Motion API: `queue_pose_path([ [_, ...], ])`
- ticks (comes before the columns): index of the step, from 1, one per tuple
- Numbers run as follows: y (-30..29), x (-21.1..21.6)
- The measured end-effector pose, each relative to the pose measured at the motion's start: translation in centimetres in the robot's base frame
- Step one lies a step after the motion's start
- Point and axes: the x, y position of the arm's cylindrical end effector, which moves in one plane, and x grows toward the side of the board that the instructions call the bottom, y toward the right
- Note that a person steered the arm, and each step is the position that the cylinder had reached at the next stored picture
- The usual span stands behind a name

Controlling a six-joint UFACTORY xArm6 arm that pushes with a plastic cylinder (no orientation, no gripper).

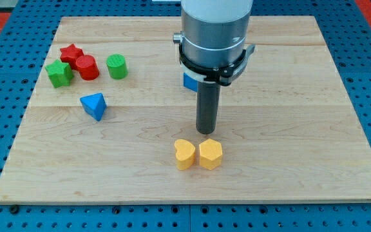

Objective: Place the blue triangle to the left side of the blue cube

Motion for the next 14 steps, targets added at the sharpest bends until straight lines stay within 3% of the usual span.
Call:
queue_pose_path([
  [8,-0.1,-0.7],
  [10,-17.3,4.6],
  [11,-22.6,-0.2],
  [13,-13.6,-7.3],
  [14,-16.8,-8.8],
])
